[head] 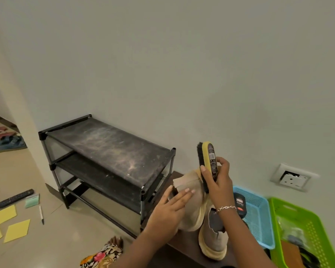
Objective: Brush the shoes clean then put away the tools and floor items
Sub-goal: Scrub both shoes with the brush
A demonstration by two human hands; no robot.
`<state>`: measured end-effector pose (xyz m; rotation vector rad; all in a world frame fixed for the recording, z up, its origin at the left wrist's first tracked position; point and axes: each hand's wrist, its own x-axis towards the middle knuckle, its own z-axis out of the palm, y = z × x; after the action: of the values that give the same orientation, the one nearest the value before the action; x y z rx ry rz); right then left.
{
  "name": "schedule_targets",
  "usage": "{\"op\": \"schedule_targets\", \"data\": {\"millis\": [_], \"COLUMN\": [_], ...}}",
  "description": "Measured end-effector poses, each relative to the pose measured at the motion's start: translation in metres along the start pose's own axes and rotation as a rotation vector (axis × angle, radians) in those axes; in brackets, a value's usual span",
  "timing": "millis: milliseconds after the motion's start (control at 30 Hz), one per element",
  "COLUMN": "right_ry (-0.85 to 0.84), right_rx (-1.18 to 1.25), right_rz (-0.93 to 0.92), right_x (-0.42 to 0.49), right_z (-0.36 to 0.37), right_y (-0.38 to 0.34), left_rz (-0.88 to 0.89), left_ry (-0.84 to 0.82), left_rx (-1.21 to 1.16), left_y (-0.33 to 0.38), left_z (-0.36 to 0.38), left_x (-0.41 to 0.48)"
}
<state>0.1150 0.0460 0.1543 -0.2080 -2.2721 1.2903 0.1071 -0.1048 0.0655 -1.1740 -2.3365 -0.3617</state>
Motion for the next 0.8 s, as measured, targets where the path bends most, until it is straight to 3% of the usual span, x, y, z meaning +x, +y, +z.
{"op": "schedule_targets", "data": {"millis": [100,167,267,333,467,667,800], "right_ry": [0.062,0.088,0.121,0.128,0.071,-0.019,-0.045], "right_rx": [0.093,0.179,0.344,0.500,0.591,0.565,0.345], "right_rz": [0.108,0.189,0.318,0.422,0.492,0.511,0.376], "right_x": [-0.007,-0.013,-0.025,-0.032,-0.042,-0.053,-0.054], "right_z": [-0.001,-0.001,0.000,0.000,0.000,-0.008,-0.015], "right_y": [-0.004,-0.006,-0.009,-0.007,0.004,0.009,0.007], "left_rz": [-0.472,-0.668,-0.770,-0.794,-0.709,-0.589,-0.578], "left_ry": [0.152,-0.015,-0.173,-0.192,-0.048,-0.080,-0.042], "left_rx": [-0.368,-0.509,-0.508,-0.471,-0.420,-0.459,-0.412], "left_y": [0.035,0.055,0.068,0.062,0.041,0.020,0.011], "left_z": [-0.011,-0.021,-0.034,-0.038,-0.041,-0.055,-0.058], "left_x": [0.004,0.016,0.036,0.042,0.040,0.040,0.042]}}
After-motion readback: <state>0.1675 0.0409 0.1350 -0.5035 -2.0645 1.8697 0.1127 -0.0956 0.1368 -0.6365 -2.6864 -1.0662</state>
